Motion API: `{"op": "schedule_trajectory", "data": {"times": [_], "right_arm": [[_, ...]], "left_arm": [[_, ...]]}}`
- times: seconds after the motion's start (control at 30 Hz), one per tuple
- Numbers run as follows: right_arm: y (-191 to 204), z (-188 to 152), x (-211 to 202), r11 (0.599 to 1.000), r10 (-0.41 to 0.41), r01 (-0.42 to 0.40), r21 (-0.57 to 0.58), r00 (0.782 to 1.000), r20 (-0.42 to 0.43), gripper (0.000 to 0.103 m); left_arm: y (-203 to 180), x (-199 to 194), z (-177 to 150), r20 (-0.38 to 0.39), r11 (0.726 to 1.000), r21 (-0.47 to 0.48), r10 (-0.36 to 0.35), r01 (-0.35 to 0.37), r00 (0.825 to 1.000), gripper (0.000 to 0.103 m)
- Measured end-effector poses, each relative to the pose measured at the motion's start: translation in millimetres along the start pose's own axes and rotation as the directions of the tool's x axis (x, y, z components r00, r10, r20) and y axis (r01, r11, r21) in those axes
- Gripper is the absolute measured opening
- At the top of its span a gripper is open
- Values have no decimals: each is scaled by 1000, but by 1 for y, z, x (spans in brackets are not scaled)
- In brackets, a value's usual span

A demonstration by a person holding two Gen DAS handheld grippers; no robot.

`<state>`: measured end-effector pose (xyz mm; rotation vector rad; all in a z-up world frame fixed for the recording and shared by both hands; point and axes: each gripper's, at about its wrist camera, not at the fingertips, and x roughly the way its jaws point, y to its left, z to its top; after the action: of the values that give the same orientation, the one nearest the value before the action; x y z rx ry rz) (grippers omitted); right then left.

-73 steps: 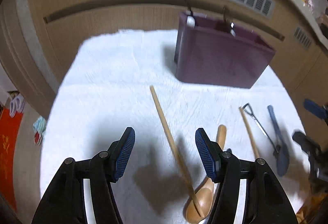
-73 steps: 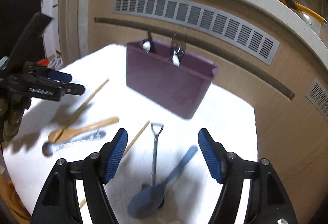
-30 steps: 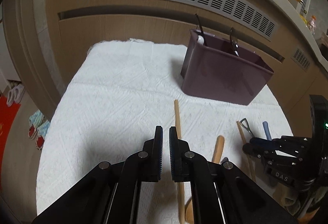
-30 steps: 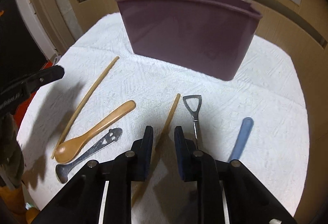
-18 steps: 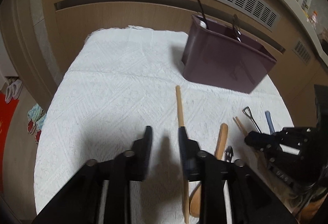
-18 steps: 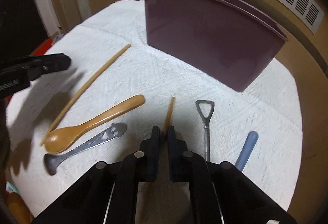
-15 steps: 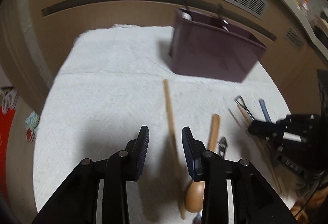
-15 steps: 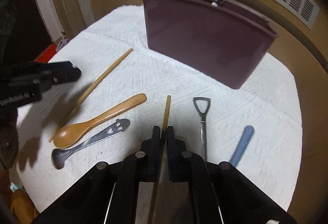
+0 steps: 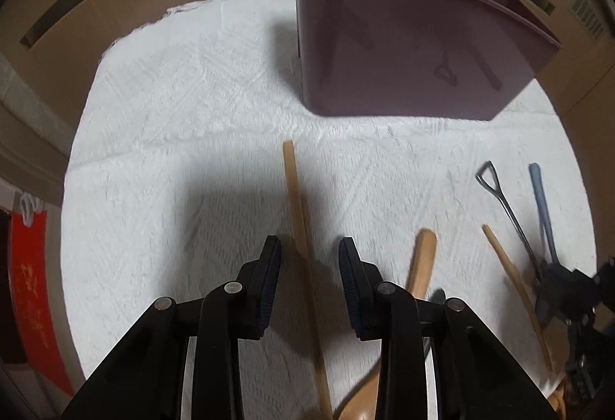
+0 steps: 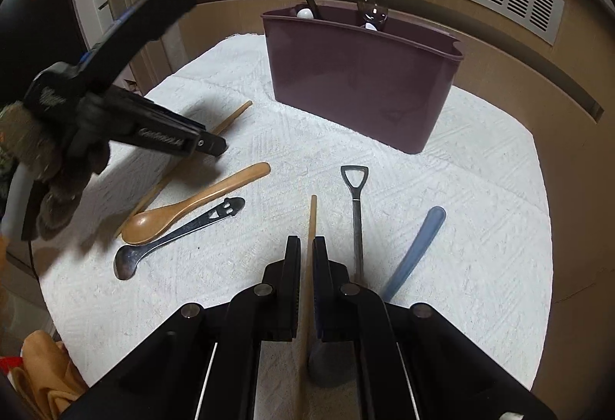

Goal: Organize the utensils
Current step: 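Close the left gripper on one wooden chopstick while the right gripper grasps another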

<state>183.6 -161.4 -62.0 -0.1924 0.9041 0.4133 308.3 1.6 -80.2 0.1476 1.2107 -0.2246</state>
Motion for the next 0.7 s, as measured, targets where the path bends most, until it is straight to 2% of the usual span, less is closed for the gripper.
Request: {"op": "schedule_trajectory", "data": {"times": [0.17, 0.23, 0.33, 0.37, 0.43, 0.47, 0.5, 0.57, 0.63, 0.7], "right_arm": [[-6, -3, 1, 1000, 8, -8, 17, 1000, 0, 5], [-8, -2, 4, 1000, 4, -4, 22, 1000, -6, 5], [-11, 0, 4, 1000, -7, 7, 30, 1000, 0, 6], [-12, 1, 3, 999, -14, 14, 33, 1000, 3, 6], [-15, 1, 2, 999, -24, 24, 40, 1000, 3, 7], [-16, 2, 2, 999, -27, 27, 42, 1000, -1, 7], [-17, 1, 2, 999, -27, 27, 44, 1000, -6, 7], [-18, 0, 2, 999, -14, 15, 46, 1000, -15, 9], [-17, 0, 2, 999, 5, -4, 45, 1000, -26, 12], [-15, 1, 2, 999, 18, -16, 47, 999, -31, 16]], "left_arm": [[-4, 4, 15, -67, 1000, 15, -13, 14, 998, 32], [-4, 5, 18, -87, 1000, 13, -16, 17, 996, 35], [-6, 5, 18, -75, 1000, 11, -23, 23, 997, 41], [-9, 4, 17, -60, 1000, 11, -15, 15, 998, 41], [-16, 0, 10, 4, 1000, 26, 3, -4, 1000, 34], [-21, -1, 5, 33, 999, 43, 2, -3, 999, 17], [-27, -4, -1, 63, 998, 61, -8, 4, 998, 6], [-33, -8, -12, 119, 997, 70, 7, -16, 993, 6], [-34, -16, -24, 176, 998, 61, -12, 1, 984, 6], [-32, -36, -34, 265, 999, 26, -32, 26, 964, 6]]}}
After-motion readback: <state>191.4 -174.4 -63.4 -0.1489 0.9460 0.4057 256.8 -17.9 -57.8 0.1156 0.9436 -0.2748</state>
